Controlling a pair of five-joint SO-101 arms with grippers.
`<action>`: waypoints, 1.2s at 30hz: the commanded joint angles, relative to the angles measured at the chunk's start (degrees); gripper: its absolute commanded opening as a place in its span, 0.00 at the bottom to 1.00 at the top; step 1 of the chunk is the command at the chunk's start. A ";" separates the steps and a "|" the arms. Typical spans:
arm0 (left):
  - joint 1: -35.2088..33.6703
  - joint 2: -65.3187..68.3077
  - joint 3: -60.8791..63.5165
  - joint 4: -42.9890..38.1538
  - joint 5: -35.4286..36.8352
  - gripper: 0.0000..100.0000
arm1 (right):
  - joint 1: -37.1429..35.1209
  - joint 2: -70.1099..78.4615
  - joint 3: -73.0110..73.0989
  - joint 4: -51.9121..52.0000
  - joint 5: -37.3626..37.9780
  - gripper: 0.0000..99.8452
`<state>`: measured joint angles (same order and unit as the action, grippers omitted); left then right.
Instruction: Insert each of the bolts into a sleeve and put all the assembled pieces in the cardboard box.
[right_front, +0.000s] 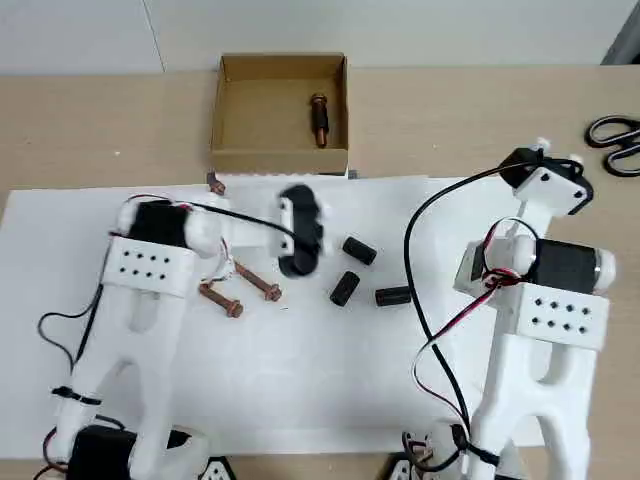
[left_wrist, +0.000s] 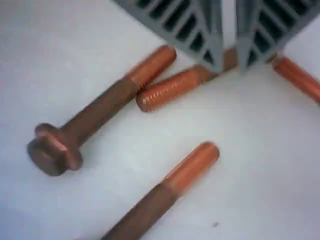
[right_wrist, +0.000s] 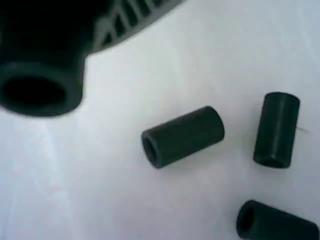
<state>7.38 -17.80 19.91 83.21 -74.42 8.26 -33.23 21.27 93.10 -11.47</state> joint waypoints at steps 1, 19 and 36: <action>2.20 -0.09 -0.57 -1.49 -8.97 0.01 | 0.66 -1.89 -0.26 -0.40 -0.70 0.00; 4.92 0.00 13.76 -14.42 -19.25 0.12 | 0.66 -1.98 6.95 -0.92 -0.53 0.00; 5.19 12.92 4.53 -16.88 -18.90 0.11 | 0.57 -1.89 7.21 -3.03 -0.44 0.00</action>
<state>12.48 -5.67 27.12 66.24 -77.93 8.26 -33.67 28.66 91.34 -11.47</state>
